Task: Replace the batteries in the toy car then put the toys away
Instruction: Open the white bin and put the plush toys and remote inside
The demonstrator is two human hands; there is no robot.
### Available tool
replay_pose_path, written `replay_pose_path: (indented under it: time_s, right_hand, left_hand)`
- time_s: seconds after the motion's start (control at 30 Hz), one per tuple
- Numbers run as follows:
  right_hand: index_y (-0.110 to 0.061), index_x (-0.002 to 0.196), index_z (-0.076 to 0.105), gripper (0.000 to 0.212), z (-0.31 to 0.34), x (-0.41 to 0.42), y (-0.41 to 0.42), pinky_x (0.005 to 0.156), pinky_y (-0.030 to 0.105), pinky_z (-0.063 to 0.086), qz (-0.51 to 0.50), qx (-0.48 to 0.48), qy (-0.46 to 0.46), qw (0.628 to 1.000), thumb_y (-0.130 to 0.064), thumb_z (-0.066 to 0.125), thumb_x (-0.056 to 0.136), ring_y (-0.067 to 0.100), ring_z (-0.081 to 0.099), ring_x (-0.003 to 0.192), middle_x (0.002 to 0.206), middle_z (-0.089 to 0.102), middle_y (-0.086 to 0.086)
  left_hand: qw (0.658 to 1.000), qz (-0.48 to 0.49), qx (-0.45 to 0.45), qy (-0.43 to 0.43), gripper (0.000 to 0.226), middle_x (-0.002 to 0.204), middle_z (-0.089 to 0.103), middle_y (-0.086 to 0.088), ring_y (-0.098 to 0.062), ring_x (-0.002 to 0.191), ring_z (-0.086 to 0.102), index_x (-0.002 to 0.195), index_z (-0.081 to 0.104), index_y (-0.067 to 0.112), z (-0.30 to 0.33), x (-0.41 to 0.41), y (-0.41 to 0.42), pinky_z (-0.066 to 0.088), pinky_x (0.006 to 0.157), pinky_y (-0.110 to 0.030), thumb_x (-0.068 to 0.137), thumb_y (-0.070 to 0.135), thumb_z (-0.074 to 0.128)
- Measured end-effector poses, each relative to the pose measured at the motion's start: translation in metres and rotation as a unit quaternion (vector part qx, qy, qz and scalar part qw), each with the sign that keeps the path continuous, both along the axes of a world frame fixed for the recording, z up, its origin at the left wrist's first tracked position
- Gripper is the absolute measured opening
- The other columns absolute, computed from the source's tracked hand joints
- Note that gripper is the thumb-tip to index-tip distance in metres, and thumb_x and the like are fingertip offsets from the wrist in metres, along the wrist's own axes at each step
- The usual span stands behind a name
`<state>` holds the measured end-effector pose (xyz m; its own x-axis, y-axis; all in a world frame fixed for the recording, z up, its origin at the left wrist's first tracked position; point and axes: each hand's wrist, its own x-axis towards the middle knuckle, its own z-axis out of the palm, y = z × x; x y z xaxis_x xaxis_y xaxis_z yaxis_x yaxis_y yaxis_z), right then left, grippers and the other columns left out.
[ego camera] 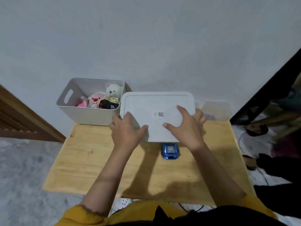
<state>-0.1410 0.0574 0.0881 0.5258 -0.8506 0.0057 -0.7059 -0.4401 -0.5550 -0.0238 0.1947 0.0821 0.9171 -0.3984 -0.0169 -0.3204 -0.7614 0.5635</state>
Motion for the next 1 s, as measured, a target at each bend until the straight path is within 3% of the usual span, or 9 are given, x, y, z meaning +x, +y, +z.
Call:
replay_pose_path:
  time_s: [0.23, 0.3, 0.53, 0.8, 1.0]
  right_hand:
    - [-0.041, 0.136, 0.036, 0.072, -0.001, 0.124, 0.061, 0.102, 0.048, 0.038, 0.104, -0.014, -0.033, 0.994, -0.056, 0.067, 0.073, 0.034, 0.008, 0.132, 0.153, -0.002, 0.009]
    - [-0.040, 0.136, 0.038, 0.068, -0.001, 0.156, 0.072, 0.103, 0.043, 0.038, 0.125, -0.009, -0.036, 0.991, -0.053, 0.067, 0.075, 0.034, 0.010, 0.131, 0.156, -0.005, 0.006]
    - [-0.034, 0.130, 0.050, 0.057, -0.011, 0.249, 0.086, 0.108, 0.038, 0.031, 0.157, 0.028, -0.006, 0.987, -0.049, 0.067, 0.077, 0.035, 0.014, 0.129, 0.156, 0.011, 0.003]
    - [-0.037, 0.130, 0.048, 0.056, -0.023, 0.284, 0.084, 0.107, 0.045, 0.032, 0.145, 0.016, 0.055, 0.988, -0.052, 0.063, 0.078, 0.037, 0.011, 0.132, 0.156, 0.013, 0.003]
    - [-0.039, 0.127, 0.049, 0.053, -0.043, 0.278, 0.087, 0.105, 0.044, 0.034, 0.127, 0.005, 0.022, 0.992, -0.052, 0.063, 0.078, 0.033, 0.019, 0.125, 0.156, 0.015, 0.001]
  left_hand:
    - [0.998, 0.068, 0.005, -0.001, 0.058, 0.136, 0.036, -0.017, -0.040, 0.122, 0.034, 0.111, 0.054, 0.013, 0.016, 0.122, 0.066, 0.041, 0.093, -0.046, 0.070, 0.051, 0.072]
    - [0.997, 0.081, 0.014, 0.006, 0.059, 0.137, 0.036, -0.016, -0.040, 0.124, 0.033, 0.112, 0.054, 0.014, 0.017, 0.154, 0.079, 0.042, 0.094, -0.047, 0.070, 0.051, 0.071]
    - [0.994, 0.091, 0.049, 0.030, 0.065, 0.133, 0.037, -0.015, -0.037, 0.122, 0.033, 0.120, 0.052, 0.012, 0.009, 0.244, 0.094, 0.042, 0.092, -0.045, 0.071, 0.051, 0.070]
    - [0.992, 0.064, 0.087, 0.069, 0.065, 0.131, 0.036, -0.014, -0.036, 0.124, 0.032, 0.124, 0.049, 0.010, 0.003, 0.293, 0.076, 0.039, 0.093, -0.041, 0.074, 0.047, 0.068]
    - [0.991, 0.037, 0.117, 0.045, 0.070, 0.134, 0.032, -0.015, -0.037, 0.123, 0.030, 0.129, 0.043, 0.011, -0.012, 0.293, 0.077, 0.039, 0.094, -0.044, 0.078, 0.055, 0.063]
